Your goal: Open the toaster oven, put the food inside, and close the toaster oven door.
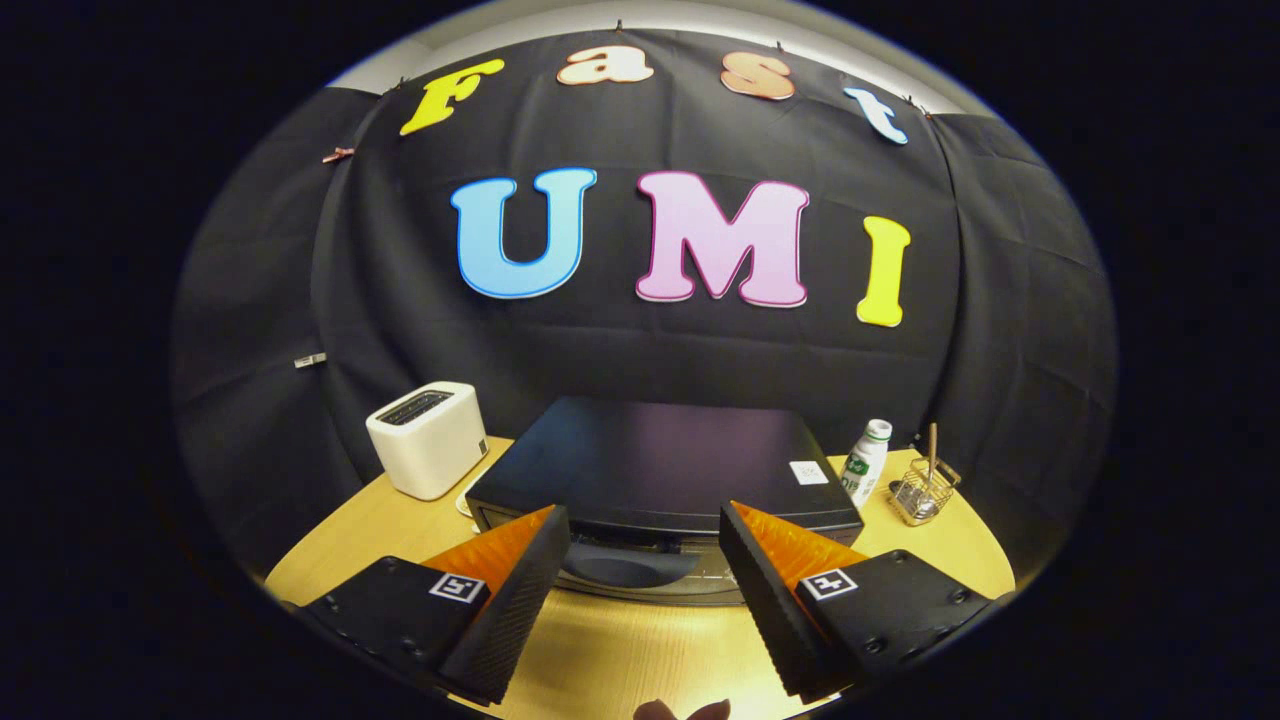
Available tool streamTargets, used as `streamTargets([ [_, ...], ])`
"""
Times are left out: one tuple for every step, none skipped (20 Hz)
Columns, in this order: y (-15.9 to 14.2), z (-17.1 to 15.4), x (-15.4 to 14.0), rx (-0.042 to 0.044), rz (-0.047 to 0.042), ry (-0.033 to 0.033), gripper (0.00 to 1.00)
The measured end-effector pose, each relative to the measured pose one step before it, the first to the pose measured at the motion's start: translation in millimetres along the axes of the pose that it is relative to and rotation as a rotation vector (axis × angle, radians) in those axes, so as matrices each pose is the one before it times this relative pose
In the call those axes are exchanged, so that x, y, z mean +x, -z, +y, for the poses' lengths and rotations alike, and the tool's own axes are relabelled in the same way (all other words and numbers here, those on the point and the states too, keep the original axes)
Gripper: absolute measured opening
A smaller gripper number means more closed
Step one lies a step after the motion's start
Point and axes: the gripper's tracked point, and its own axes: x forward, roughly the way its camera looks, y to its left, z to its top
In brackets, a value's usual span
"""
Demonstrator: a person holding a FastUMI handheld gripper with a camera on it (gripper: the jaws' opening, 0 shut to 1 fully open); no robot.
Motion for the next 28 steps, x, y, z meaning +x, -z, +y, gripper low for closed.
streamTargets([
  [8.48,2.44,8.07,0.00668,0.02623,0.00087,0.98],
  [7.07,2.06,7.67,0.0097,0.02527,0.00532,0.99],
  [5.71,0.98,6.72,0.00776,0.01735,0.00725,0.99],
  [4.27,0.62,5.44,0.00314,0.0159,0.00899,0.98],
  [4.18,-0.61,5.13,0.00034,0.01165,0.01103,0.99],
  [2.85,-0.54,5.5,-0.00173,0.01012,0.00877,0.99],
  [0.21,0.38,3.14,0.00196,0.00719,0.00134,0.99],
  [-5.63,1.45,5.1,0.00357,-0.02419,0.00603,0.99],
  [-1.02,-0.29,1.31,-0.00195,0.00641,0.00551,0.98],
  [-1.23,-3.04,0.3,-0.00231,0.00536,0.01645,0.98],
  [-0.48,-0.08,0.07,-0.00974,-0.00421,0.01666,0.98],
  [1.98,1.97,3.07,-0.01385,0.00013,0.01058,0.97],
  [-2.03,-0.38,-0.9,-0.00323,-0.01014,0.00733,0.98],
  [1.78,-0.81,1.17,0.00998,0.00193,0.00539,0.98],
  [-0.44,0.55,-0.2,0.00711,-0.00406,0.00189,0.98],
  [1.8,-0.44,-0.79,0.01108,0.00801,-0.00016,0.98],
  [0.73,-0.61,-0.58,0.01439,0.00276,-0.00345,0.98],
  [1.83,0.81,-1.18,0.01395,0.00324,-0.00596,0.98],
  [1.22,1.47,-2.29,0.00485,-0.00097,-0.00704,0.98],
  [1.67,-0.43,-2.44,-0.00495,-0.0027,-0.00581,0.98],
  [1.97,0.33,-2.54,-0.00846,-0.00418,-0.00452,0.98],
  [2.64,-0.21,-3.93,-0.00536,-0.00311,-0.00367,0.98],
  [2.66,-0.96,-3.62,0.00066,0.00095,-0.00279,0.98],
  [3.66,0.0,-3.24,0.0066,0.00366,-0.00278,0.98],
  [3.88,-0.01,-3.84,0.00962,0.00689,-0.00195,0.98],
  [4.2,-0.36,-3.39,0.00798,0.00185,-0.00137,0.98],
  [3.06,0.52,-3.34,-0.00095,0.00251,-0.00182,0.98],
  [2.94,1.05,-3.93,-0.00667,-0.00053,-0.00074,0.98],
])
